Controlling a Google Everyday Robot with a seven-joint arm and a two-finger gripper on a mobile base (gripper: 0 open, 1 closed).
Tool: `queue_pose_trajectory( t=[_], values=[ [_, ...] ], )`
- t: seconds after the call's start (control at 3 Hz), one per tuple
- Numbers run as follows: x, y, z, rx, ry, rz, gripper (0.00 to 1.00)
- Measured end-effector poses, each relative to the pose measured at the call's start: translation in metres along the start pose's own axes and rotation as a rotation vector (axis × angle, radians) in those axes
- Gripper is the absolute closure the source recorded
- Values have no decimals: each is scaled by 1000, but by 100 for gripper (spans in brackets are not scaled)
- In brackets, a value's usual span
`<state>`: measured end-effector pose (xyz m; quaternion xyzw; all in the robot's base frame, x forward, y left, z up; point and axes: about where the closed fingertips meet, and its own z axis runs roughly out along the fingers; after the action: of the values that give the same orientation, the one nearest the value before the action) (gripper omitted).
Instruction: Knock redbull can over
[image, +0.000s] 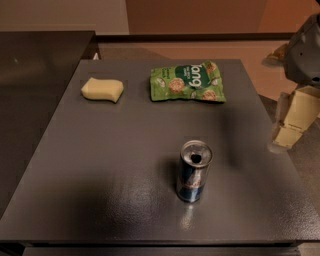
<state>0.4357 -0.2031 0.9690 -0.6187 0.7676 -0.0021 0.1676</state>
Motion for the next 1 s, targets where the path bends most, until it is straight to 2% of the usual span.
queue_pose_trajectory(
  t=[0.33, 0.67, 1.0],
  values=[
    [-20, 20, 21, -75, -106, -61, 0],
    [-48, 50, 38, -172, -225, -132, 0],
    [-72, 80, 51, -238, -339, -189, 0]
  ],
)
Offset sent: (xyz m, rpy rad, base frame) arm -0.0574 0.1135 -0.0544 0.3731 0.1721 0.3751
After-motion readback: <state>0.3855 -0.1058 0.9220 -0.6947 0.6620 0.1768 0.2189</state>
